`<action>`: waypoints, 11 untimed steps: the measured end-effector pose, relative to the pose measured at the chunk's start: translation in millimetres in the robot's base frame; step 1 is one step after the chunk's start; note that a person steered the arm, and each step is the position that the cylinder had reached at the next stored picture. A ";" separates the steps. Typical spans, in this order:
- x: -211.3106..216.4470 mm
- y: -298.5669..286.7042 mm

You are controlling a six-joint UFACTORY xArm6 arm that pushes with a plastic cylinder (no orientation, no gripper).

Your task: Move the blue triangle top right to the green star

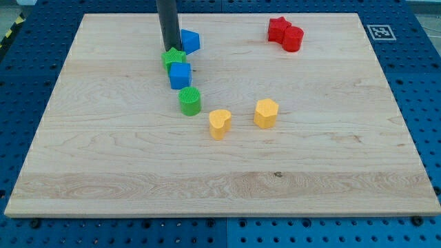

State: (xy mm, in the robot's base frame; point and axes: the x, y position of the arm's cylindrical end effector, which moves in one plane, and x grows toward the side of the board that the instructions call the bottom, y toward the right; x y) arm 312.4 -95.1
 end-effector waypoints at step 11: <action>-74.7 18.2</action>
